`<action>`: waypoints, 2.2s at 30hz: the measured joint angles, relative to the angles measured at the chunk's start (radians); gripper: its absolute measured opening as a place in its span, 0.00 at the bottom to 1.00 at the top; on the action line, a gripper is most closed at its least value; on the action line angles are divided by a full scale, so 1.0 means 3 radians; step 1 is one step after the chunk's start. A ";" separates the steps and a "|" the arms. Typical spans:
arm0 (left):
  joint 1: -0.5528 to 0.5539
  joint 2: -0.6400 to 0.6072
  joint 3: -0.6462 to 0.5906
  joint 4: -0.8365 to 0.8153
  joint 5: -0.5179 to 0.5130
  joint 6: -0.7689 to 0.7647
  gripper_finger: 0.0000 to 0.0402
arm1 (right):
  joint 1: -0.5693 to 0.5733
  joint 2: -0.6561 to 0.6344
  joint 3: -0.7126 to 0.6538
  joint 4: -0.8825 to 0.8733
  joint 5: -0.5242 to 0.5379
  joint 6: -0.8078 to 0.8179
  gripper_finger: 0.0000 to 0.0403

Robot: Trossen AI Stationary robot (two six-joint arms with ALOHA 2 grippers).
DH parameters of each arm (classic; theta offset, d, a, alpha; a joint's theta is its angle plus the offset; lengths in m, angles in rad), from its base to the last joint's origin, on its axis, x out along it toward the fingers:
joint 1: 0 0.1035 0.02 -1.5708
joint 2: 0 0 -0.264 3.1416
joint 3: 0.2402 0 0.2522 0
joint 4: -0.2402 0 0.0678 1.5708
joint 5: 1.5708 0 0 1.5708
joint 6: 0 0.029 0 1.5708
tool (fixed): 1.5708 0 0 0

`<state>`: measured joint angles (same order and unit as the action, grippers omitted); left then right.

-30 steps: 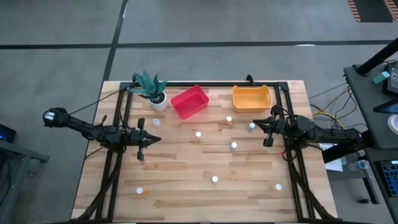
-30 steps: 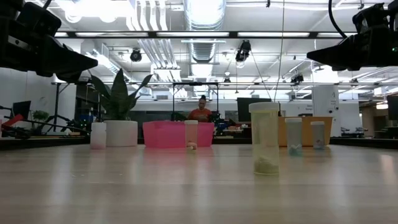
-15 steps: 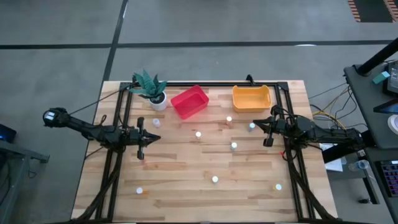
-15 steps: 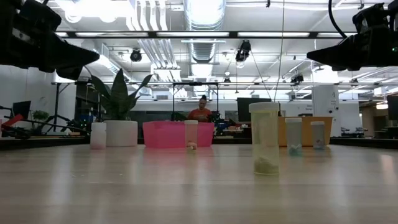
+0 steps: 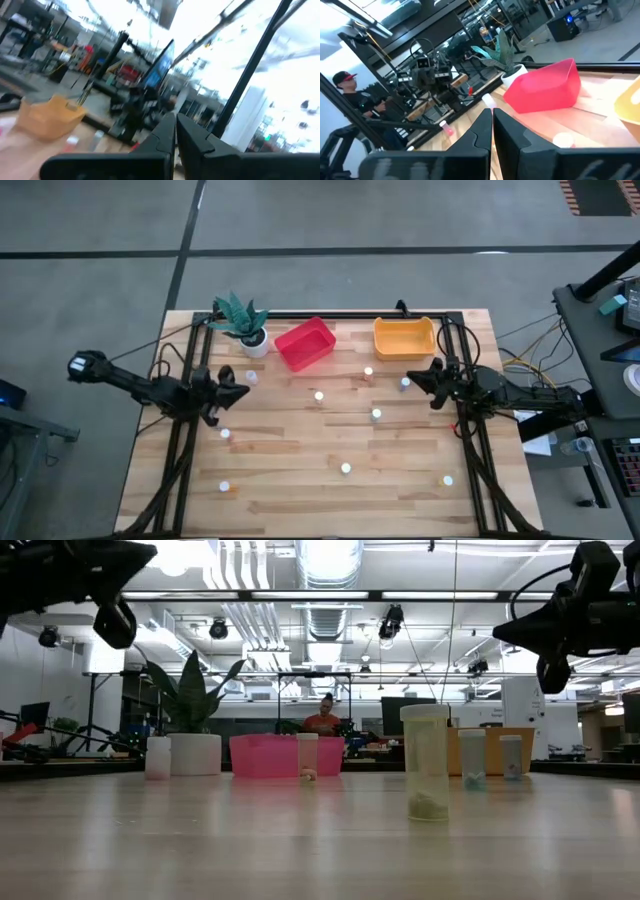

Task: Pick and place medicine bottles into bin by pill shape (circle, oval)
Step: Put the yellow capsule bottle into the yellow bin

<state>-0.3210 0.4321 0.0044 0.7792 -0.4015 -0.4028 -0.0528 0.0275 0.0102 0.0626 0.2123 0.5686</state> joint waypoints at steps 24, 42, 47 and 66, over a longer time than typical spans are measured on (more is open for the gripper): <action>0.0010 0.0351 0.0047 0.1063 -0.1520 0.1712 0.00 | 0.0000 0.0511 0.0052 0.1373 0.0027 -0.0548 0.02; 0.0019 0.0341 0.0267 0.1336 -0.1184 0.2975 0.00 | 0.0001 0.2463 0.1720 0.0633 0.0056 -0.1900 0.02; 0.0020 0.0339 0.0248 0.1396 -0.1181 0.3135 0.00 | 0.0001 0.2906 0.2025 0.0262 -0.0103 -0.1952 0.02; 0.0023 0.0113 0.0206 0.1593 -0.1172 0.3301 0.00 | 0.0001 0.4133 0.2681 -0.0041 -0.0559 -0.2019 0.03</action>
<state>-0.3141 0.4659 0.0661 1.2571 -0.7532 0.5874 -0.0525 1.2673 0.8145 0.0504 0.0444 -0.0372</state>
